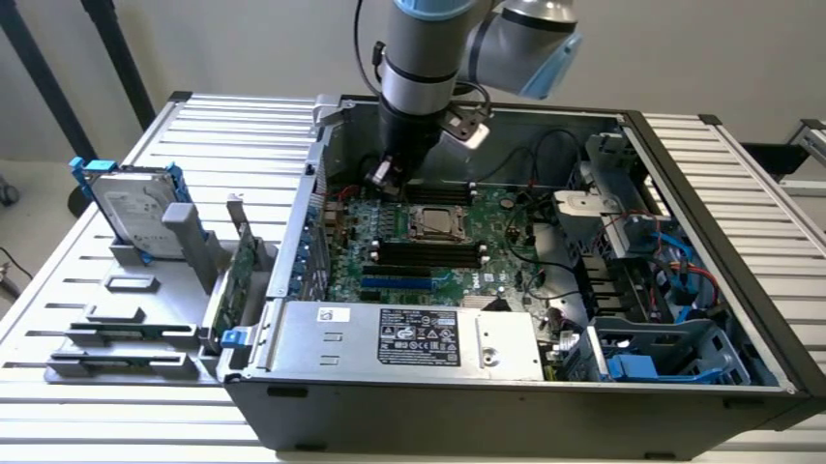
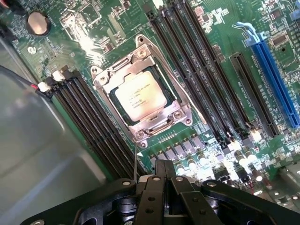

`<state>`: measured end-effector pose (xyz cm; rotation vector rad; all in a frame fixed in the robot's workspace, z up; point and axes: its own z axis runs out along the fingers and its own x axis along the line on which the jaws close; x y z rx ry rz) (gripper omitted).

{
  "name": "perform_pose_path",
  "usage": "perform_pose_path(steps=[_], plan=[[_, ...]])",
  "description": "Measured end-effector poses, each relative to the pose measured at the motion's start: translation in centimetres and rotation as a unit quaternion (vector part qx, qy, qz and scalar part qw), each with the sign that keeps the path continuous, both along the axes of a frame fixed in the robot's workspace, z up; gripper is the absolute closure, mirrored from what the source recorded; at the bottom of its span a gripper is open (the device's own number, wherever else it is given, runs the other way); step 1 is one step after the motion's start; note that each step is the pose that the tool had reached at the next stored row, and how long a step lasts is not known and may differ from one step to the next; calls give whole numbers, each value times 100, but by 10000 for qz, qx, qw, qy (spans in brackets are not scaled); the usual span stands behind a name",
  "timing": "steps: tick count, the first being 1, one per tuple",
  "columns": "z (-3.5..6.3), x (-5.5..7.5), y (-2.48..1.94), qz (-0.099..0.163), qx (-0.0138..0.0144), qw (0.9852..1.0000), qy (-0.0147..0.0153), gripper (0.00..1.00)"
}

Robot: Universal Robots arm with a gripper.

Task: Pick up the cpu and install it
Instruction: 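Install the first cpu locking lever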

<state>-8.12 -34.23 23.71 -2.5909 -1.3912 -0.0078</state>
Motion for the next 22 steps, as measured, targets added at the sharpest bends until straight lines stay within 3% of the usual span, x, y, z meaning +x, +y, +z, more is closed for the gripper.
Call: perform_pose_path(steps=[8,12,13,18,22], plan=[[-4,-93,0,-176,2,9998,12,89],[-4,-154,0,-263,22,9997,12,89],[-4,-169,0,-287,43,9996,13,89],[0,-214,0,-449,236,9987,18,89],[10,-230,0,-626,358,9974,19,89]])
